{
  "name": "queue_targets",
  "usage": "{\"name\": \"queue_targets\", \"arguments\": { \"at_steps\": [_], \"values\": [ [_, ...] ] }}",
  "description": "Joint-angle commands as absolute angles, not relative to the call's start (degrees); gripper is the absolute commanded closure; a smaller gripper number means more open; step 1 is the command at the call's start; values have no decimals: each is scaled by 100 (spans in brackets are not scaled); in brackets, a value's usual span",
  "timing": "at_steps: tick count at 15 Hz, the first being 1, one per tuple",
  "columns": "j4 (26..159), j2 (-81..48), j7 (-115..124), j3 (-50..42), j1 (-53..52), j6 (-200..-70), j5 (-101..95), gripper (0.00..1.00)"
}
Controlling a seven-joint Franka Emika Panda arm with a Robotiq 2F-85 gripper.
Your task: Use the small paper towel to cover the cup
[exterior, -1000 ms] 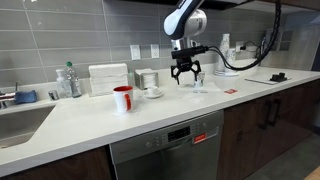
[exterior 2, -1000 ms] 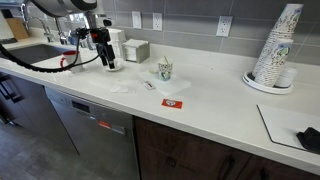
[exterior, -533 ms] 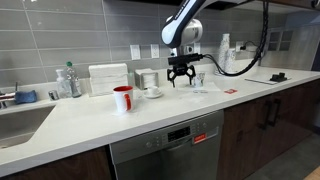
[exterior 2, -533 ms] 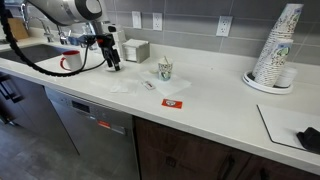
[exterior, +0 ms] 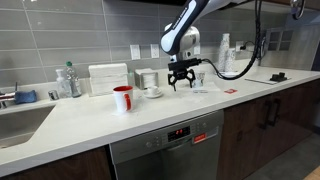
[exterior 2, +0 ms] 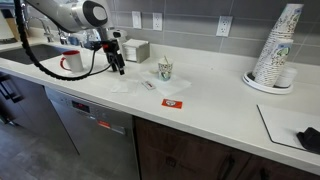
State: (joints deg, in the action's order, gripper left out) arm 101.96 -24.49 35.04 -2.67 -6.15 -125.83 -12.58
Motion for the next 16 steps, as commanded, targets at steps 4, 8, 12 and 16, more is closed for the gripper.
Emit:
{"name": "queue_targets", "arguments": {
  "at_steps": [4,8,12,16],
  "values": [
    [9819,-2833,3481,-430,-834,-12244,-1419,13],
    [9677,-2927,3479,-458,-879,-12013,-1422,39],
    [9558,-2991,3428,-456,-894,-11840,-1435,41],
    [9423,-3078,3383,-443,-915,-11661,-1447,42]
  ]
}}
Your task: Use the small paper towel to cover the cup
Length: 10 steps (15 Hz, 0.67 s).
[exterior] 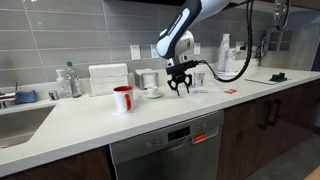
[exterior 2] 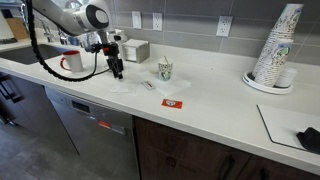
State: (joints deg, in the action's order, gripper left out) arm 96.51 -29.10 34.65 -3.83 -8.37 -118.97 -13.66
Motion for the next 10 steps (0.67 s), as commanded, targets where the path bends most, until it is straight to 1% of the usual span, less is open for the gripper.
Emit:
{"name": "queue_targets", "arguments": {
  "at_steps": [1,2,4,7,8,9,10],
  "values": [
    [9389,-3103,3345,-435,-912,-11656,-1442,45],
    [9368,-3127,3304,-430,-913,-11675,-1445,44],
    [9314,-3177,3255,-434,-916,-11685,-1439,46],
    [9203,-3266,3150,-437,-912,-11653,-1418,45],
    [9176,-3294,3125,-442,-916,-11645,-1416,46],
    [9146,-3322,3099,-444,-919,-11624,-1413,48],
    [9116,-3348,3076,-445,-924,-11582,-1413,48]
  ]
}}
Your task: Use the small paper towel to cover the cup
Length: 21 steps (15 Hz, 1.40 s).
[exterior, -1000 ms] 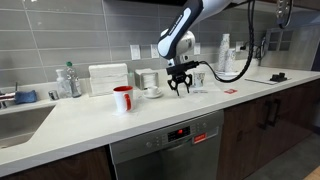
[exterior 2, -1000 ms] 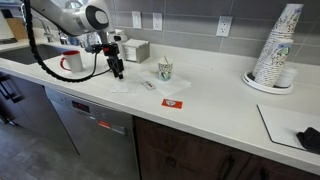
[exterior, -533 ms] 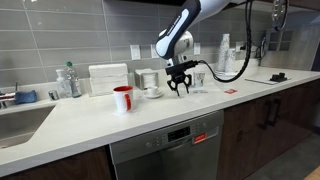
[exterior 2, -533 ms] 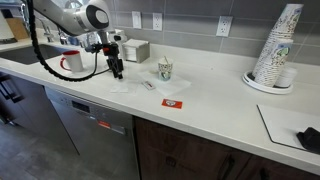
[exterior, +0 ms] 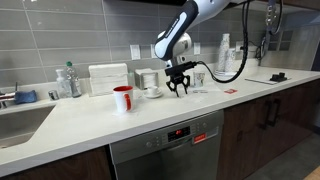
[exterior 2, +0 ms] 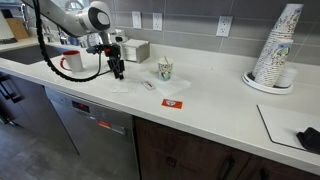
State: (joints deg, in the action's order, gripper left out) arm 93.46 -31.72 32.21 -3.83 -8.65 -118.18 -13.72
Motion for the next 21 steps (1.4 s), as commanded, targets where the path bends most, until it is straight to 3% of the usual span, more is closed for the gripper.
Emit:
{"name": "queue_targets", "arguments": {
  "at_steps": [1,6,8,9,11,21],
  "values": [
    [9094,-3371,3067,-444,-927,-11542,-1407,52],
    [9019,-3451,3041,-448,-954,-11371,-1400,60],
    [8972,-3471,3026,-442,-954,-11306,-1388,85],
    [8973,-3472,3023,-441,-955,-11304,-1389,86],
    [8997,-3459,3023,-441,-958,-11318,-1392,100],
    [9755,-2708,3090,-480,-929,-11882,-1463,100]
  ]
}}
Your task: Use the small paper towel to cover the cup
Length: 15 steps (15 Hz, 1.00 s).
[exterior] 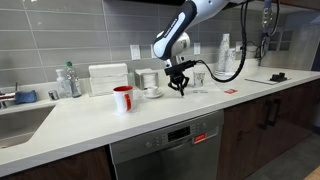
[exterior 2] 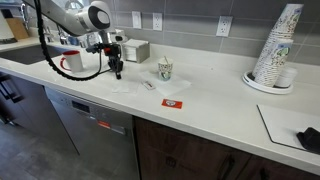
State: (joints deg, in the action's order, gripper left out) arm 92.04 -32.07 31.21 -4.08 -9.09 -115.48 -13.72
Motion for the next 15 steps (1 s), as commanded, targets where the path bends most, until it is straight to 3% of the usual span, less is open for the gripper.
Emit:
{"name": "queue_targets", "arguments": {
  "at_steps": [1,9,10,15],
  "values": [
    [9929,-2519,3114,-498,-920,-12050,-1488,100],
    [11115,-1213,3451,-724,-735,-13586,-1788,100],
    [10512,-1670,3289,-632,-735,-13195,-1668,99],
    [10884,-1306,3310,-624,-642,-13378,-1676,99]
  ]
}}
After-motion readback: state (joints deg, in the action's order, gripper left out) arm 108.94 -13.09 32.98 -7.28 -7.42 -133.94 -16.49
